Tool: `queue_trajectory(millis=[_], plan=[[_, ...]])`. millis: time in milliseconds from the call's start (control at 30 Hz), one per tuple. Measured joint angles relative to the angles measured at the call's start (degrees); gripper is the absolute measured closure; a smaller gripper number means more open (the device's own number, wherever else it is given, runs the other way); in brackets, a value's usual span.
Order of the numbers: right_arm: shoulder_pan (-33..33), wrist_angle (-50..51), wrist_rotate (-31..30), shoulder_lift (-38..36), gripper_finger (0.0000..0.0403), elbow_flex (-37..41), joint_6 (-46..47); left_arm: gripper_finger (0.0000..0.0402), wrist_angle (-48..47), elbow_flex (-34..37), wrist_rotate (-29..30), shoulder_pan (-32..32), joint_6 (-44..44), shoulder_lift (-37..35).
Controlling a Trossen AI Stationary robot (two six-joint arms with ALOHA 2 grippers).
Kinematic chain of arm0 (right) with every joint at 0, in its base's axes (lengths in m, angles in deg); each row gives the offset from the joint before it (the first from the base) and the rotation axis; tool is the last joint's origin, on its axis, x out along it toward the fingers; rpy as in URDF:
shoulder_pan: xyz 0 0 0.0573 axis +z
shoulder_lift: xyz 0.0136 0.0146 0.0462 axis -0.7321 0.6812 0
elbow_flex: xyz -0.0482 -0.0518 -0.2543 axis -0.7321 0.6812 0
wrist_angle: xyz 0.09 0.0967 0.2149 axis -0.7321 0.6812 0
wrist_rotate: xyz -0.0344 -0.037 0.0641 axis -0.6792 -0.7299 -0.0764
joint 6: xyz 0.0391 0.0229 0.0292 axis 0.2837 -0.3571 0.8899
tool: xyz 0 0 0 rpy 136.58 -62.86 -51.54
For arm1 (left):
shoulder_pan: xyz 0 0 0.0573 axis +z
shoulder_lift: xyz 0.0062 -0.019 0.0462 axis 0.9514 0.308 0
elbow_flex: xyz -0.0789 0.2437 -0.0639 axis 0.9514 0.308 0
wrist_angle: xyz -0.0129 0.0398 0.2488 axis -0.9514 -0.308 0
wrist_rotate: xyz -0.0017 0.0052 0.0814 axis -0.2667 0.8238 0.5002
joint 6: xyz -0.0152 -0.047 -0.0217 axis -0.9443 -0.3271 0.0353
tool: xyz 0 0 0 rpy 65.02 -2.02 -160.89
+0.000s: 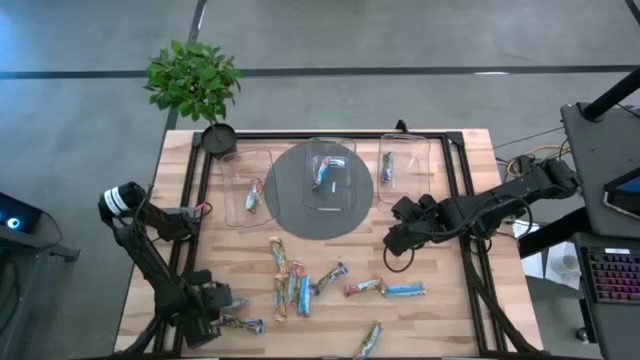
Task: Pick and place Granola Bars by type
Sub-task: Put the yellow granola bar into the left transparent bin
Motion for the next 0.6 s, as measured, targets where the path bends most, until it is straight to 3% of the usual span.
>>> queue_trajectory(millis=[167,233,367,400,500,600], plan=[[0.0,0.02,-0.49,0.0,0.0174,0.0,-1.47,0.037,-0.2,-0.02,11.47,-0.07,-15.46,-6.39],[0.0,0.0,-0.51,0.0,0.0174,0.0,-2.21,0.037,-1.3,-0.02,22.0,-0.02,-24.06,-10.23],[0.0,-0.19,-1.03,0.0,0.0174,0.0,-3.06,0.036,-10.49,-0.11,48.94,1.01,-47.39,-18.49],[0.0,-0.33,-1.57,0.0,0.0174,0.0,-3.13,0.036,-11.79,-0.02,51.99,2.94,-47.55,-20.75],[-0.26,-1.14,-2.18,0.0,0.0174,0.0,-3.69,0.0362,-15.58,-0.1,53.82,11.62,-47.06,-25.7],[-0.42,-1.41,-2.15,0.0,0.0174,0.0,-4.3,0.0364,-16.38,0.17,53.33,21.67,-40.31,-29.05]])
